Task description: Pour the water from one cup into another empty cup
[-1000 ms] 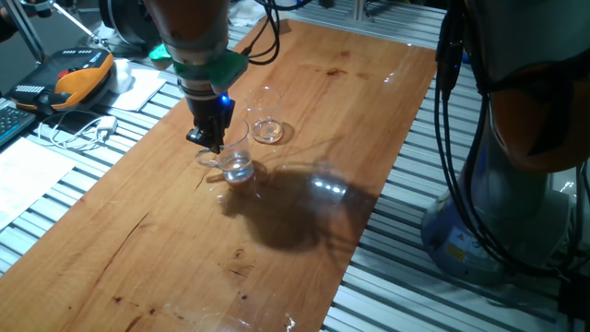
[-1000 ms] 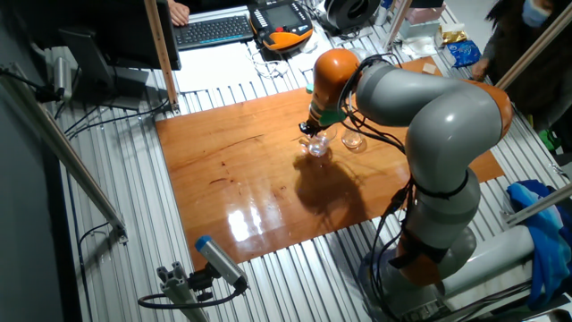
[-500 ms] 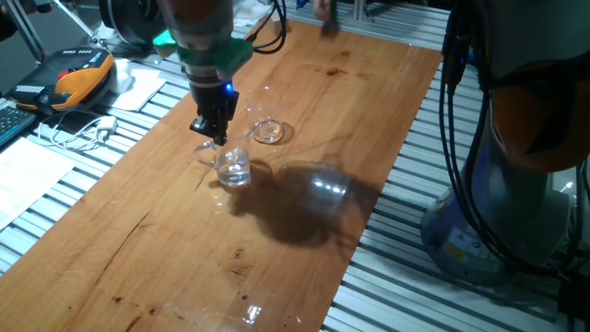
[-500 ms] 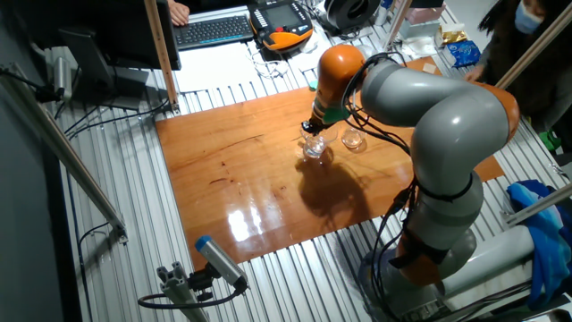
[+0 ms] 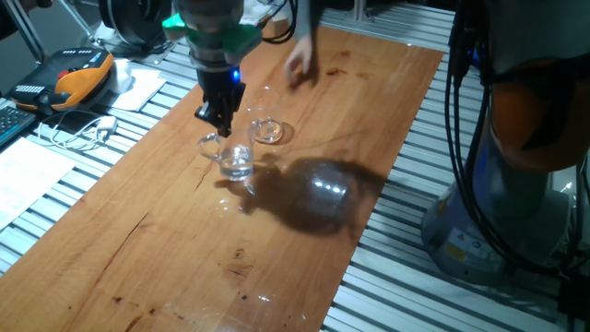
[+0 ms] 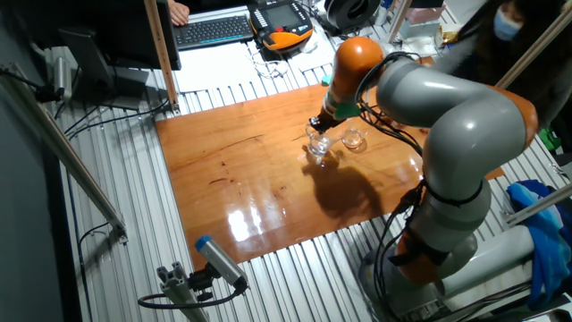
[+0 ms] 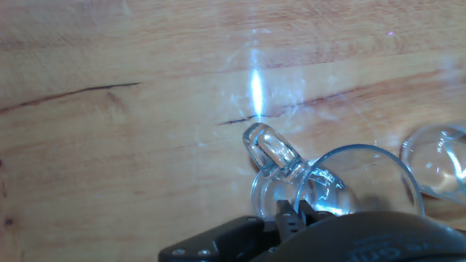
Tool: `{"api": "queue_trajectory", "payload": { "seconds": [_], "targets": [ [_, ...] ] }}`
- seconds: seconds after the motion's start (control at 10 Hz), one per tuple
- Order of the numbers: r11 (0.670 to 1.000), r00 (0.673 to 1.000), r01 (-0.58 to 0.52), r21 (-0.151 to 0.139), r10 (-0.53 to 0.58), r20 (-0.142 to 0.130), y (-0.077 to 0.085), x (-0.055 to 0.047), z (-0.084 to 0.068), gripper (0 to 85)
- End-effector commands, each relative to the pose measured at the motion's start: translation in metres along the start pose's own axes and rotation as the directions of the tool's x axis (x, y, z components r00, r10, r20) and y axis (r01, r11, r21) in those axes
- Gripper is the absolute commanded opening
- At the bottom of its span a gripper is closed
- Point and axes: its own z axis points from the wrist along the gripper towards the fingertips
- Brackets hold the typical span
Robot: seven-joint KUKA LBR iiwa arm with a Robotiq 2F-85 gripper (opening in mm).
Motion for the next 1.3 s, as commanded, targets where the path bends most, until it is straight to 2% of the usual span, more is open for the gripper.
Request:
{"api": "queue_trajectory", "payload": {
  "seconds": [0.0, 0.1, 0.2, 0.3, 0.6, 0.8, 1.2],
  "targets": [
    [1.000, 1.000, -0.002, -0.001, 0.002, -0.002, -0.002, 0.002, -0.004, 0.0],
    [1.000, 1.000, -0.002, 0.001, 0.002, -0.003, -0.005, 0.005, -0.010, 0.0],
    [1.000, 1.000, 0.002, -0.004, -0.002, -0.016, -0.010, 0.006, -0.017, 0.0],
    [1.000, 0.999, 0.008, -0.027, -0.009, -0.032, -0.017, 0.006, -0.025, 0.0],
    [0.997, 0.996, 0.055, -0.048, -0.058, -0.065, -0.041, 0.000, -0.044, 0.0],
    [0.994, 0.995, 0.085, -0.070, -0.089, -0.055, -0.056, -0.005, -0.040, 0.0],
    [0.986, 0.989, 0.137, -0.092, -0.141, -0.042, -0.073, -0.021, -0.030, 0.0]
  ]
}}
